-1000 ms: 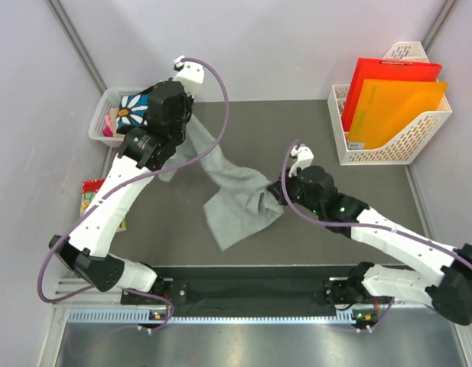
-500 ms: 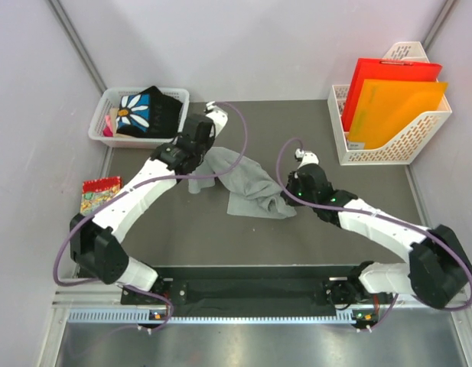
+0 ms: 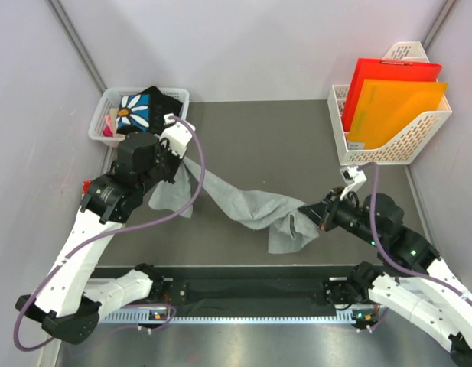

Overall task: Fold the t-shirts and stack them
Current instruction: Flatten out the tshirt

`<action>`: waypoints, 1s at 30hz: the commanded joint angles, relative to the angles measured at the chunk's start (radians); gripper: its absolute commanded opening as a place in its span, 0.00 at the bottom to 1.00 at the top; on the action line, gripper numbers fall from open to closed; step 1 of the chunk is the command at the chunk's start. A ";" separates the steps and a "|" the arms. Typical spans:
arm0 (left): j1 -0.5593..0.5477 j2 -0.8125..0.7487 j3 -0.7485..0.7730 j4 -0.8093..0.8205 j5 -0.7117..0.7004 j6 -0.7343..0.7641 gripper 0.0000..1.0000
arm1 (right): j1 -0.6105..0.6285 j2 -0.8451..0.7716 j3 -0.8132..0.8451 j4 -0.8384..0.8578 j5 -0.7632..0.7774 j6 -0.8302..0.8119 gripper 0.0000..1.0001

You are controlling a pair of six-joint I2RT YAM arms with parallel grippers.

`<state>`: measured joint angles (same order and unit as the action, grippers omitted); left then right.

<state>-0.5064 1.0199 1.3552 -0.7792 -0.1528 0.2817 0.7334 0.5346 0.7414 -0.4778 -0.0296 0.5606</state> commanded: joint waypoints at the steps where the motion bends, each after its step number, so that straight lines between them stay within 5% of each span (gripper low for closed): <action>1: 0.026 -0.020 0.025 -0.109 0.179 0.001 0.00 | 0.014 -0.091 0.004 -0.133 -0.084 0.120 0.00; 7: 0.028 0.051 -0.114 -0.029 0.112 0.043 0.00 | 0.012 -0.006 -0.033 -0.151 0.025 0.145 0.00; 13: 0.054 0.247 -0.330 0.231 -0.008 0.192 0.00 | -0.095 0.216 -0.042 -0.022 0.140 0.070 0.00; 19: 0.081 0.512 -0.263 0.306 -0.075 0.286 0.00 | -0.354 0.460 -0.083 0.217 0.034 0.019 0.00; 30: 0.085 0.730 -0.140 0.564 -0.249 0.475 0.01 | -0.399 0.787 0.050 0.381 0.063 -0.011 0.00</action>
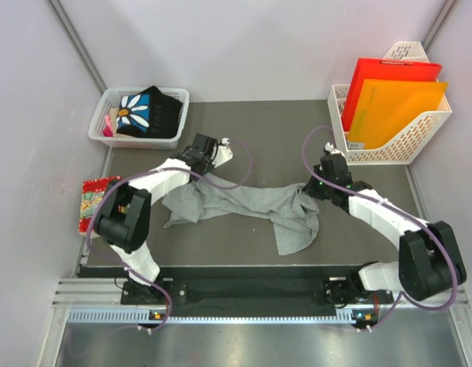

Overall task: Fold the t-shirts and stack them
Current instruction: Flatten out the tshirt

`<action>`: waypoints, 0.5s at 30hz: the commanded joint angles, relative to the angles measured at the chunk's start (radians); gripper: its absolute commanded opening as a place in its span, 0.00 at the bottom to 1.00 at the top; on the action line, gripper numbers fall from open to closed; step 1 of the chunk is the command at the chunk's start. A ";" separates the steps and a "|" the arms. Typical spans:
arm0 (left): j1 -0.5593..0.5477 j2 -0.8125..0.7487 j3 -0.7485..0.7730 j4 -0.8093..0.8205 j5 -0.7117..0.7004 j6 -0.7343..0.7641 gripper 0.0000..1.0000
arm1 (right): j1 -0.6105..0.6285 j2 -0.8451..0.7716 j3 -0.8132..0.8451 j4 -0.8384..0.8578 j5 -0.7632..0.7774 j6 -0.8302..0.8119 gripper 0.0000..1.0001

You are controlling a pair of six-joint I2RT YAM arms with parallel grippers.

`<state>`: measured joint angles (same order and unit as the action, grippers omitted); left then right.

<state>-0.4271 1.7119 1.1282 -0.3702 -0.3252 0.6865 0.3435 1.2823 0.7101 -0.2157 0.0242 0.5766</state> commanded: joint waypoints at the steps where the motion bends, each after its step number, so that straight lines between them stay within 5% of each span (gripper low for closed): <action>1: 0.007 0.052 0.114 0.160 -0.081 0.067 0.09 | -0.009 0.066 0.084 0.125 0.023 -0.035 0.00; 2: 0.013 0.064 0.128 0.166 -0.086 0.053 0.21 | -0.011 0.080 0.098 0.127 0.032 -0.040 0.00; 4: 0.022 0.090 0.153 0.172 -0.086 0.035 0.30 | -0.011 0.123 0.111 0.133 0.048 -0.055 0.00; 5: 0.031 0.092 0.156 0.178 -0.086 0.013 0.42 | -0.011 0.138 0.126 0.131 0.051 -0.063 0.00; 6: 0.034 0.089 0.159 0.183 -0.086 0.002 0.68 | -0.012 0.152 0.132 0.128 0.055 -0.067 0.00; 9: 0.036 0.036 0.134 0.157 -0.080 -0.022 0.91 | -0.012 0.202 0.155 0.127 0.066 -0.090 0.03; 10: 0.036 0.014 0.108 0.142 -0.065 -0.031 0.94 | -0.011 0.221 0.161 0.122 0.069 -0.098 0.08; 11: 0.036 -0.010 0.095 0.116 -0.048 -0.053 0.95 | -0.011 0.227 0.170 0.116 0.074 -0.101 0.27; 15: 0.031 -0.156 -0.011 -0.021 0.061 -0.125 0.95 | -0.012 0.207 0.173 0.095 0.126 -0.109 0.47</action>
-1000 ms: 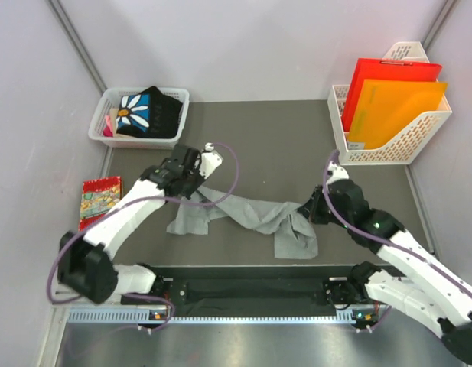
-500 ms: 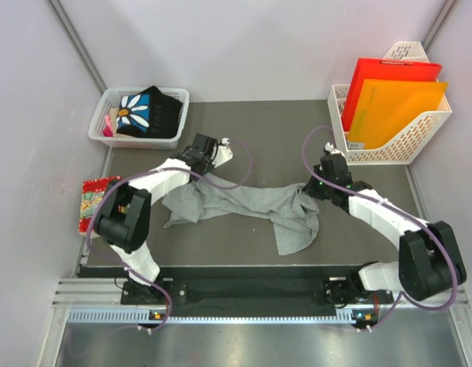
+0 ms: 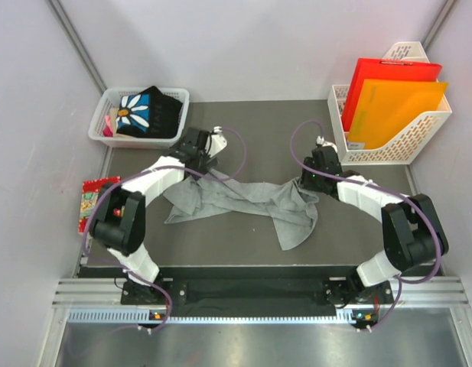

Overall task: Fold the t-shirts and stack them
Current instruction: Flatten out the tshirt

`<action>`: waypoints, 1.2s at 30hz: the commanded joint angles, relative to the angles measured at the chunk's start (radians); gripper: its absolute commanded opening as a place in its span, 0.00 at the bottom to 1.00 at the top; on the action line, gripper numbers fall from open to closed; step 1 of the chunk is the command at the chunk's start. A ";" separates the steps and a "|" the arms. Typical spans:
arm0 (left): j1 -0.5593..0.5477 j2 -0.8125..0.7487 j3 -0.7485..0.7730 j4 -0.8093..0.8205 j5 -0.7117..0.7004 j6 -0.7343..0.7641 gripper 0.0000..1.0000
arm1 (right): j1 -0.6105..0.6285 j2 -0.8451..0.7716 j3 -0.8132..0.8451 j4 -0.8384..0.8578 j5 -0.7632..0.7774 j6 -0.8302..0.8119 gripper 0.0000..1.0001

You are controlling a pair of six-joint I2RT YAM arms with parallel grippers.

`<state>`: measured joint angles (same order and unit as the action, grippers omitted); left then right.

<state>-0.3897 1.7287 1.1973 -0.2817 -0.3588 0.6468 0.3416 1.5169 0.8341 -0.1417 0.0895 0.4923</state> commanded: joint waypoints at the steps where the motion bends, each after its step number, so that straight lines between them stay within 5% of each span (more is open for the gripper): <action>1: -0.006 -0.196 -0.105 -0.155 0.150 -0.104 0.93 | -0.009 -0.041 0.046 0.016 0.076 -0.026 0.50; 7: -0.018 -0.316 -0.301 -0.195 0.219 -0.168 0.84 | -0.001 -0.201 0.019 -0.039 0.214 -0.043 0.56; 16: -0.021 -0.337 -0.418 -0.169 0.265 -0.237 0.70 | 0.025 -0.337 -0.055 -0.079 0.178 -0.026 0.54; 23: -0.032 -0.320 -0.420 -0.162 0.285 -0.263 0.59 | 0.066 -0.333 -0.110 -0.052 0.131 -0.003 0.50; 36: -0.081 -0.345 -0.442 -0.171 0.284 -0.299 0.54 | 0.093 -0.218 -0.147 0.027 0.095 0.014 0.50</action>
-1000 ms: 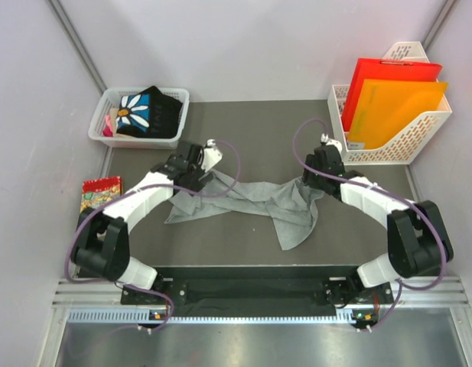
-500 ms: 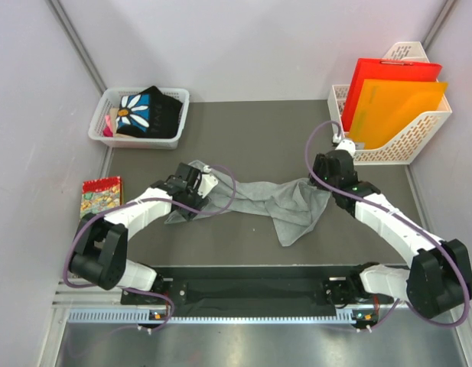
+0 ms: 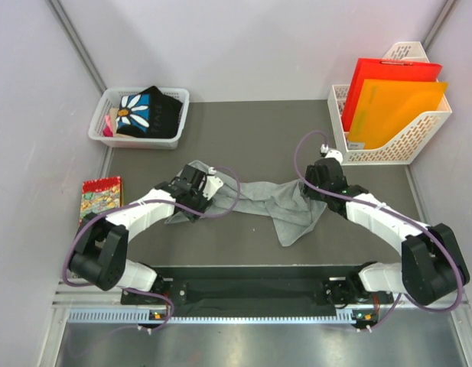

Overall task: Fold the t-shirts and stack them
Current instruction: Flatten out the tshirt

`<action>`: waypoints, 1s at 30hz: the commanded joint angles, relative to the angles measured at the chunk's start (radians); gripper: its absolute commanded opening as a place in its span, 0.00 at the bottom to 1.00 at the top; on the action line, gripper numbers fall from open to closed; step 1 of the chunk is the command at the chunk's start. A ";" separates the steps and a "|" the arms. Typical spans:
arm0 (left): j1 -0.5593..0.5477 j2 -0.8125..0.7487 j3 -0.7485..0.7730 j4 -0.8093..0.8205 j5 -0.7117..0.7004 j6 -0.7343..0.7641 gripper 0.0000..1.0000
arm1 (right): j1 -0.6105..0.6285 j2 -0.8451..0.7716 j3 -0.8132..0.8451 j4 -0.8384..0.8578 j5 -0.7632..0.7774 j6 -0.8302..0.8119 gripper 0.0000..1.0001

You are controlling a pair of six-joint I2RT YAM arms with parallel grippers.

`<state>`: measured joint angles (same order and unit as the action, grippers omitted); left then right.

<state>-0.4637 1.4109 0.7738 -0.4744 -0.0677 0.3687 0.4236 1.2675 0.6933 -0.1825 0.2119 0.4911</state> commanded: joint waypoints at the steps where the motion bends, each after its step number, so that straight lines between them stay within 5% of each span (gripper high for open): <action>1: -0.007 -0.027 -0.019 0.023 -0.015 -0.020 0.50 | 0.010 0.035 -0.006 0.071 -0.032 0.015 0.49; 5: -0.007 -0.030 -0.021 0.026 -0.040 -0.014 0.21 | 0.033 0.036 -0.008 0.078 -0.046 0.021 0.49; 12: -0.007 -0.021 -0.016 0.036 -0.049 -0.017 0.14 | 0.078 0.007 -0.051 0.081 -0.052 0.041 0.43; 17: -0.006 -0.030 -0.010 0.039 -0.069 -0.017 0.11 | 0.096 0.001 -0.083 0.090 -0.060 0.050 0.29; 18: -0.006 -0.035 -0.008 0.039 -0.073 -0.016 0.09 | 0.096 0.003 -0.084 0.090 -0.062 0.052 0.24; 19: -0.007 -0.039 -0.007 0.040 -0.079 -0.017 0.04 | 0.098 0.001 -0.084 0.090 -0.062 0.052 0.09; 21: -0.007 -0.046 -0.002 0.036 -0.083 -0.017 0.00 | 0.099 0.000 -0.075 0.083 -0.057 0.052 0.00; 28: -0.007 -0.075 0.024 -0.001 -0.075 -0.024 0.00 | 0.107 -0.046 -0.046 0.041 -0.034 0.032 0.00; 30: -0.007 -0.079 0.031 -0.027 -0.049 -0.033 0.18 | 0.107 -0.048 -0.041 0.037 -0.032 0.029 0.00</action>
<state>-0.4667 1.3693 0.7631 -0.4770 -0.1459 0.3595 0.5171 1.2568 0.6098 -0.1463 0.1627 0.5320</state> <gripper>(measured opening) 0.066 0.009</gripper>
